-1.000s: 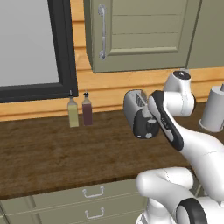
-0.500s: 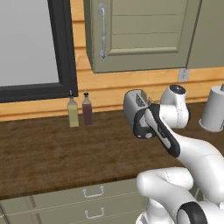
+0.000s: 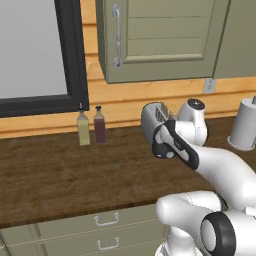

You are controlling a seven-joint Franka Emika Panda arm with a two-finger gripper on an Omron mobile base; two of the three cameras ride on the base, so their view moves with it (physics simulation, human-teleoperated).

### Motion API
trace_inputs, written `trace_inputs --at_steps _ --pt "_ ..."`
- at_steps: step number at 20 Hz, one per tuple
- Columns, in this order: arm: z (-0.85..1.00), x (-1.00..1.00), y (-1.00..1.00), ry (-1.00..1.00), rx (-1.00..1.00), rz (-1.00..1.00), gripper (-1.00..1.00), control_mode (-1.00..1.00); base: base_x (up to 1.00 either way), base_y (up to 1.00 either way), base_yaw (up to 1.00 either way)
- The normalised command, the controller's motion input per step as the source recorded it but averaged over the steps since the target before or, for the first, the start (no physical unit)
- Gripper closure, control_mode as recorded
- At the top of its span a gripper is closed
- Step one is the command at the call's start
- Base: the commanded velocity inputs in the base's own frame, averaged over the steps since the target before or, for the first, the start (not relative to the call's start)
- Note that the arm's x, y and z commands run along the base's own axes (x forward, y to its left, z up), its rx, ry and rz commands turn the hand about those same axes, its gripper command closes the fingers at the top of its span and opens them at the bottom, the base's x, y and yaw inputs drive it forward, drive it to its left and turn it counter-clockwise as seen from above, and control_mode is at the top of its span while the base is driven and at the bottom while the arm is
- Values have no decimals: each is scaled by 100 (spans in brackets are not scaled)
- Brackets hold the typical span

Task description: Start the toaster. Once the lever pops up, take the bread to the plate on the dining counter.

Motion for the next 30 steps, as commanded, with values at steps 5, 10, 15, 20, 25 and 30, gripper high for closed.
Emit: trace_inputs --at_steps 5,10,15,20,25,30 --pt "-4 32 0 0 0 0 -100 -100 0 0 0" --pt "-22 32 1 0 0 0 -100 -100 0 0 0" --pt "-31 19 1 0 0 0 -100 -100 0 0 0" --pt "-41 1 0 0 0 0 -100 -100 0 0 0" --pt "-63 -15 0 0 0 0 -100 -100 0 0 0" --pt "-79 -22 0 0 0 0 -100 -100 0 0 0"
